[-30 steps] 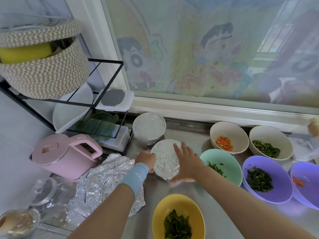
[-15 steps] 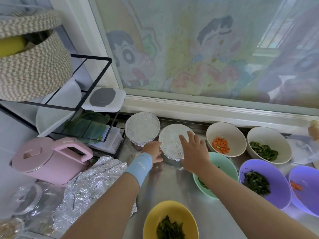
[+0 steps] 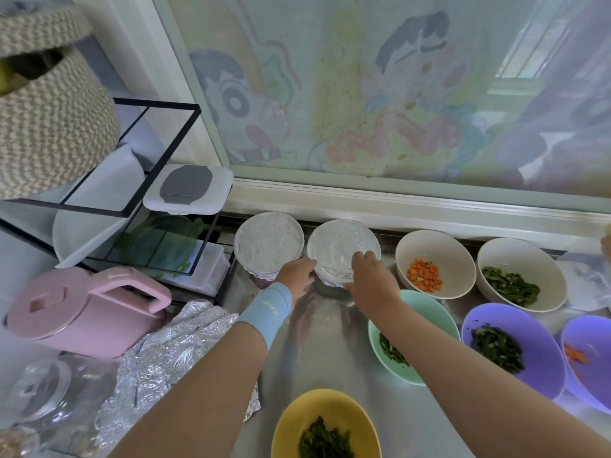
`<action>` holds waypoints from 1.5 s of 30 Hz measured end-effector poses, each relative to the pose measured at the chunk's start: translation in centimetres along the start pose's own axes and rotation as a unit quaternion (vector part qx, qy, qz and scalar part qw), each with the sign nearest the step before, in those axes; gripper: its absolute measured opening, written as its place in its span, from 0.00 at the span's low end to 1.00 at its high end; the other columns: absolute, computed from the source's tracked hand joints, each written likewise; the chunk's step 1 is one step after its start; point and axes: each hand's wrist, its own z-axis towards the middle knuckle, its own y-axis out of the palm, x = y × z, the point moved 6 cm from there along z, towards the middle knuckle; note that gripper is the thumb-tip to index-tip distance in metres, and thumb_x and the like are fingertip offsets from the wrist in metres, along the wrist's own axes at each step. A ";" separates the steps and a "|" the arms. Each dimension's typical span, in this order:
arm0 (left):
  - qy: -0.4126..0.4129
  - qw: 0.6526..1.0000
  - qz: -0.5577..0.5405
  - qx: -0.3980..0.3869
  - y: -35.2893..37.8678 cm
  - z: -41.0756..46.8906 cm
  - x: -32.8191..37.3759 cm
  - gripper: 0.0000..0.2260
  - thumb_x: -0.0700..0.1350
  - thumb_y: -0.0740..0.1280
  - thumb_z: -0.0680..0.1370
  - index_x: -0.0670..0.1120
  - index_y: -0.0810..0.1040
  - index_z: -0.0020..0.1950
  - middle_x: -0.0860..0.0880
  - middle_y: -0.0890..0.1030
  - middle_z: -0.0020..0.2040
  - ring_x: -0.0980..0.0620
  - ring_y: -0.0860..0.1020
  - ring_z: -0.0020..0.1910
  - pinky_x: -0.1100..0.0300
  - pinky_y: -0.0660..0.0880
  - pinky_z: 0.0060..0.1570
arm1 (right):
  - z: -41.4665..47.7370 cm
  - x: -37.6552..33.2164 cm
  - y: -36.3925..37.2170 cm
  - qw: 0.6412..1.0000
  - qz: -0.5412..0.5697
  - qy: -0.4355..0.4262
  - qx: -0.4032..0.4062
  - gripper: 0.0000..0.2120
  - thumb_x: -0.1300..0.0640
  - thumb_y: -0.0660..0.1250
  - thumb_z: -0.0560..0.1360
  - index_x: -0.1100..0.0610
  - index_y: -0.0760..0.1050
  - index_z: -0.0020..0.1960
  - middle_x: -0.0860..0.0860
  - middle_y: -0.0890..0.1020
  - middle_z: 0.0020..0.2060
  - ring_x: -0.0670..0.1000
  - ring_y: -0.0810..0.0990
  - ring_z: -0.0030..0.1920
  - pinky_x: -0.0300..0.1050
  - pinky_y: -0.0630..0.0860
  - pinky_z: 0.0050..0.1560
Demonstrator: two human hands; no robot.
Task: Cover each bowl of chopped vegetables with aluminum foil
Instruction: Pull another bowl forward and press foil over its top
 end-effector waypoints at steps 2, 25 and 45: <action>0.019 0.998 0.065 -0.014 -0.1 -0.3 0.1 0.05 0.44 0.61 0.82 0.51 0.73 0.47 0.47 0.75 0.51 0.48 0.73 0.51 0.49 0.72 0.61 | -0.4 0.0 -0.3 1.000 -0.011 -0.003 -0.002 0.20 0.52 0.72 0.73 0.57 0.66 0.57 0.55 0.72 0.52 0.57 0.79 0.49 0.50 0.78 0.45; 0.032 0.881 0.459 -0.109 -3.8 -13.4 -11.7 0.08 0.48 0.65 0.75 0.47 0.76 0.51 0.46 0.79 0.46 0.46 0.78 0.45 0.58 0.72 0.40 | -13.5 -8.1 4.6 0.973 -0.019 -0.079 -0.217 0.24 0.66 0.58 0.75 0.48 0.74 0.66 0.51 0.79 0.60 0.55 0.78 0.58 0.45 0.75 0.49; 0.026 0.868 0.485 0.102 -17.7 -8.9 -9.9 0.25 0.48 0.63 0.80 0.52 0.63 0.76 0.48 0.66 0.74 0.45 0.65 0.72 0.47 0.68 0.68 | -5.6 -21.4 6.2 0.959 0.056 -0.152 -0.231 0.27 0.57 0.59 0.80 0.50 0.58 0.77 0.52 0.65 0.75 0.56 0.68 0.71 0.51 0.71 0.65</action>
